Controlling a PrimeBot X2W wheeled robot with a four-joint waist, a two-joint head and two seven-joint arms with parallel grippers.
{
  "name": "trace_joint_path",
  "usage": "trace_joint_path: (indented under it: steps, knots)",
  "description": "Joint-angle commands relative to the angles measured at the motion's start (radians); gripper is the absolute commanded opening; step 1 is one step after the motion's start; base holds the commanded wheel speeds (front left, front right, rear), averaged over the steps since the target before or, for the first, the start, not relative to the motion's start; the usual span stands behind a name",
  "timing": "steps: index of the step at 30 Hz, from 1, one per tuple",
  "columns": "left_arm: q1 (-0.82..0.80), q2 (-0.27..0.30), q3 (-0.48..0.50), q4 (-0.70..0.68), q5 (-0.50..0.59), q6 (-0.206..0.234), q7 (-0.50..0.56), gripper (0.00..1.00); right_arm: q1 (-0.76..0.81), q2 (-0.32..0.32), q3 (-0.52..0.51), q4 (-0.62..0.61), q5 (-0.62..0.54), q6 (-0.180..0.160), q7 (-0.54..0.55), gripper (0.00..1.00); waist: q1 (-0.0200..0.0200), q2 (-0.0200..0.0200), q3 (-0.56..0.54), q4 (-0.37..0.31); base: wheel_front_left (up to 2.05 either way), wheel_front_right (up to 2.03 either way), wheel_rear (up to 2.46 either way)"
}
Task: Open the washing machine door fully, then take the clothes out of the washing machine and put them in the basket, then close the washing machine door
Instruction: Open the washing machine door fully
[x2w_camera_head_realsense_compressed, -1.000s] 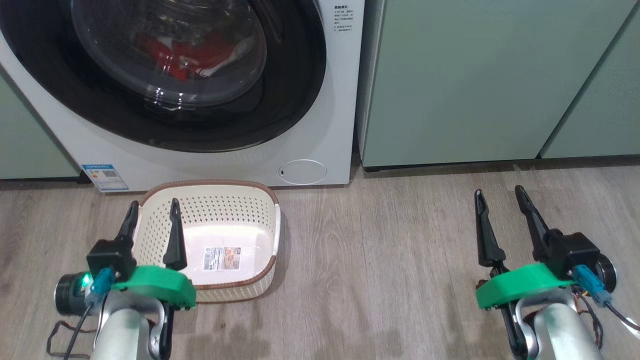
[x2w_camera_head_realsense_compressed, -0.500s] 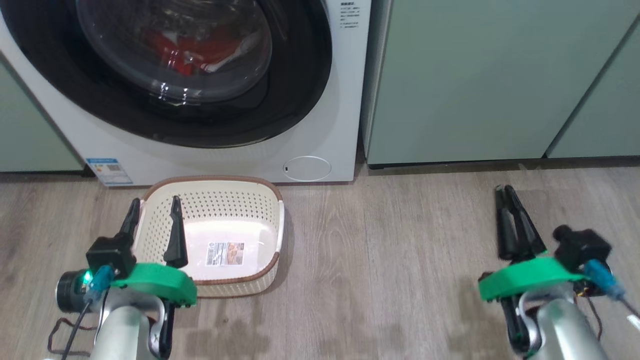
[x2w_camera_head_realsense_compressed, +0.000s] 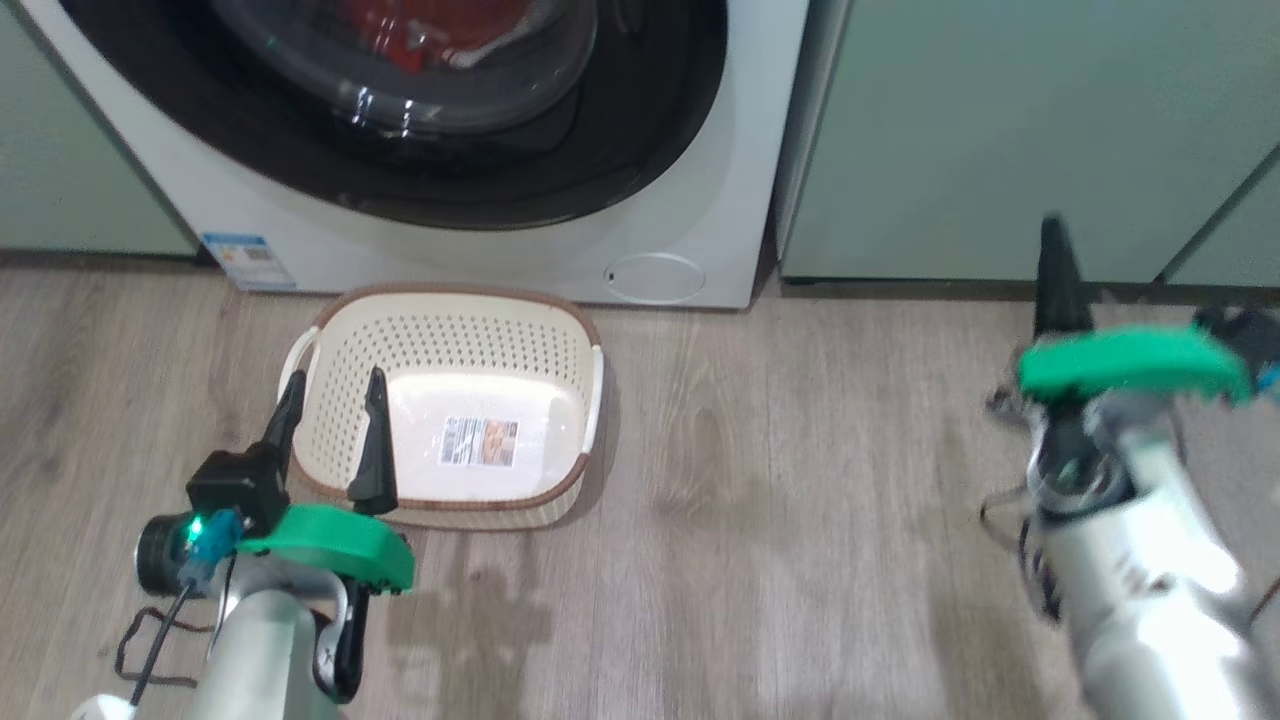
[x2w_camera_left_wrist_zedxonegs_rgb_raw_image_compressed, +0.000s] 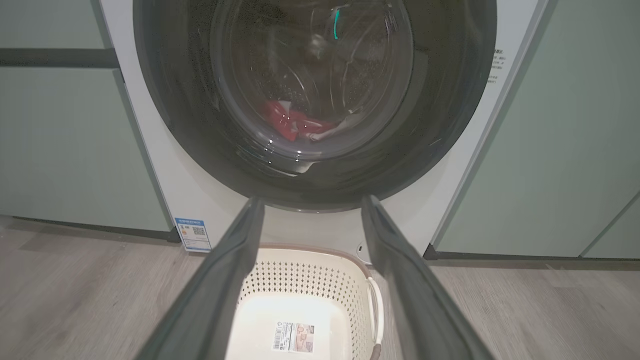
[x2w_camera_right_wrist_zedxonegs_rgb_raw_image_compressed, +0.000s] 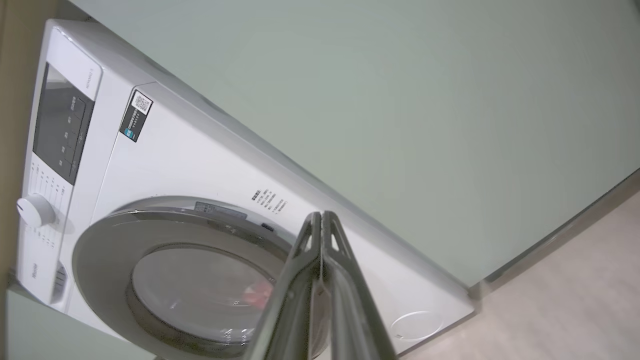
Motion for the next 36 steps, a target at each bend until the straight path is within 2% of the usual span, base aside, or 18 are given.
trace_joint_path:
  steps: [1, 6, 12, 17, 23, 36]
  knots:
    - [-0.047, 0.012, 0.021, -0.035, -0.007, -0.006, -0.007, 1.0, -0.08, -0.029, 0.036, -0.022, 0.077, 0.007, 0.035, 0.0, 0.0, 0.0, 0.024, 0.018, 0.0, 0.0, 0.0]
    - [-0.061, 0.012, -0.025, -0.039, -0.033, -0.009, -0.007, 1.0, -0.218, -0.108, 0.038, 0.013, 0.378, 0.007, 0.23, 0.0, 0.0, 0.0, 0.072, 0.057, 0.0, 0.0, 0.0]
    - [-0.08, 0.012, -0.074, -0.044, -0.065, -0.003, -0.007, 1.0, -0.389, -0.186, 0.012, 0.074, 0.569, 0.007, 0.478, 0.0, 0.0, 0.0, 0.131, 0.107, 0.0, 0.0, 0.0]
    - [-0.093, 0.012, -0.103, -0.049, -0.085, 0.001, -0.007, 1.0, -0.545, -0.23, 0.017, 0.171, 0.602, 0.007, 0.607, 0.0, 0.0, 0.0, 0.184, 0.143, 0.0, 0.0, 0.0]
    - [-0.117, 0.012, -0.128, -0.05, -0.11, 0.008, -0.007, 1.0, -0.743, -0.236, 0.059, 0.306, 0.594, 0.007, 0.733, 0.0, 0.0, 0.0, 0.241, 0.18, 0.0, 0.0, 0.0]
    - [-0.166, 0.012, -0.165, -0.074, -0.145, 0.02, -0.007, 1.0, -0.985, -0.208, 0.121, 0.449, 0.543, 0.007, 0.79, 0.0, 0.0, 0.0, 0.333, 0.231, 0.0, 0.0, 0.0]
